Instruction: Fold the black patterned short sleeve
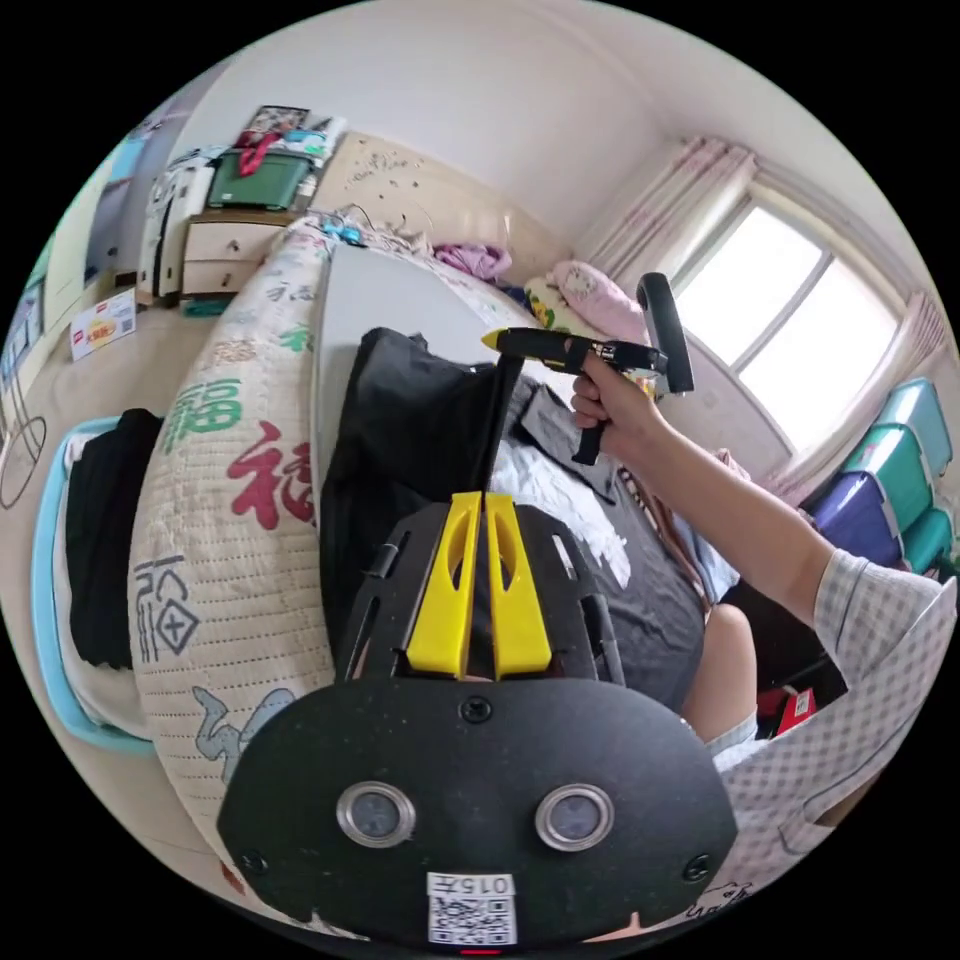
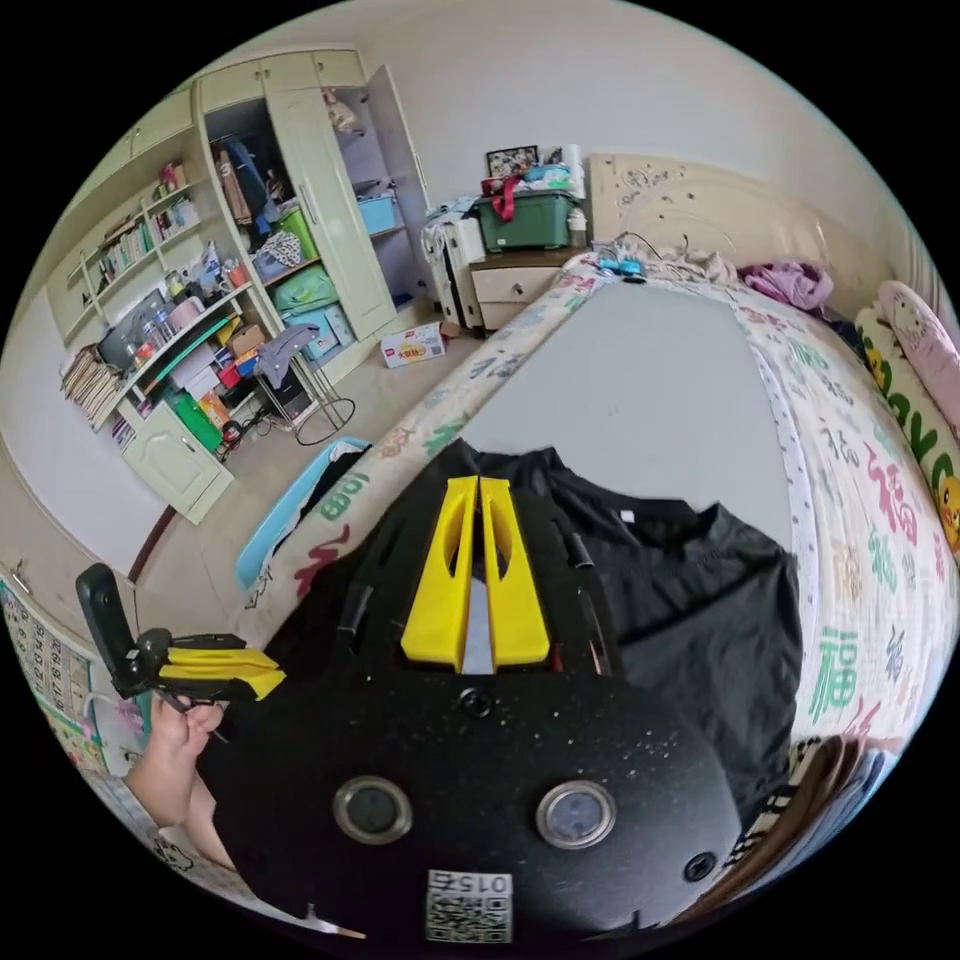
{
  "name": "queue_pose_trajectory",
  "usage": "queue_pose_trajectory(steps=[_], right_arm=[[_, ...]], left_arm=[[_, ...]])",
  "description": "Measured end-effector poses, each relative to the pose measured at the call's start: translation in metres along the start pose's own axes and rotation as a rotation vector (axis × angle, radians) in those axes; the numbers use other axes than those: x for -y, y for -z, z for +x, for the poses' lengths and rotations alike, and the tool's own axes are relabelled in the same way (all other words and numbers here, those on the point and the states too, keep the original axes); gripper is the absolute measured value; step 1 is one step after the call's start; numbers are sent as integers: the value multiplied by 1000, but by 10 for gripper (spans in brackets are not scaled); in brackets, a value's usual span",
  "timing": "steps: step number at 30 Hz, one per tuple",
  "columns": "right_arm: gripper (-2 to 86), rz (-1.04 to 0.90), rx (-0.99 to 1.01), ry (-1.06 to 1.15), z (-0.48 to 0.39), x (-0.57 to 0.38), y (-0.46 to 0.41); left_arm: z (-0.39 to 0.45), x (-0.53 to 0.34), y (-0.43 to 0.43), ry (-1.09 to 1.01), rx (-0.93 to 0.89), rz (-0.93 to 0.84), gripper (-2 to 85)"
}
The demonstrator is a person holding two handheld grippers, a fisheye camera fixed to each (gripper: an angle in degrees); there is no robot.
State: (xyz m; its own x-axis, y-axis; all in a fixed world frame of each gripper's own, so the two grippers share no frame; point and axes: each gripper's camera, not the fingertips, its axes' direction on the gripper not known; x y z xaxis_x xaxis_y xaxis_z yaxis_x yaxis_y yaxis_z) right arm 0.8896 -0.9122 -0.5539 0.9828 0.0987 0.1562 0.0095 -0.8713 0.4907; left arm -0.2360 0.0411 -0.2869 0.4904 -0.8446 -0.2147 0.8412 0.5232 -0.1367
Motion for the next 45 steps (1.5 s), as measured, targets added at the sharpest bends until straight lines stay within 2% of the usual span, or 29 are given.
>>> queue_pose_trajectory(steps=[8, 11, 14, 17, 21, 23, 25, 28, 31, 35, 37, 40, 42, 45], right_arm=[[-5, -94, -58, -111, 29, -21, 23], [0, -122, -159, -199, 37, -20, 51], [8, -90, -117, -179, 22, -22, 80], [49, -103, 65, 35, -55, -28, 117], [68, -173, 221, 308, -160, -47, 138], [79, -224, 236, 366, -197, -56, 138], [72, -299, 144, 396, -227, -64, 130], [21, -285, 105, 383, -243, -69, 145], [6, -296, 89, 380, -256, -67, 160], [20, -250, 129, 310, -253, -48, 186], [47, -171, 80, 194, -231, -23, 204], [63, -130, -43, 88, -213, 8, 207], [70, -152, -67, 58, -213, 24, 199], [75, -228, -65, 41, -226, 44, 177]], left_arm=[[39, -19, -74, -112, -40, -235, -3], [46, -27, -89, -157, -55, -321, 2], [40, -32, -85, -130, 11, -262, 17], [26, -37, -80, -69, 143, -171, 40], [21, -45, -89, -43, 299, -156, 38], [18, -49, -96, -26, 294, -162, 24], [15, -53, -103, -12, 287, -173, 12], [13, -59, -107, 2, 282, -163, 1], [11, -64, -111, 36, 269, -163, -3], [18, -69, -111, 31, 292, -169, 1], [30, -72, -104, 10, 297, -127, 5], [63, -73, -98, -98, 215, -61, 15], [90, -75, -118, -201, 92, -120, 31], [115, -84, -152, -297, 123, -214, 58]])
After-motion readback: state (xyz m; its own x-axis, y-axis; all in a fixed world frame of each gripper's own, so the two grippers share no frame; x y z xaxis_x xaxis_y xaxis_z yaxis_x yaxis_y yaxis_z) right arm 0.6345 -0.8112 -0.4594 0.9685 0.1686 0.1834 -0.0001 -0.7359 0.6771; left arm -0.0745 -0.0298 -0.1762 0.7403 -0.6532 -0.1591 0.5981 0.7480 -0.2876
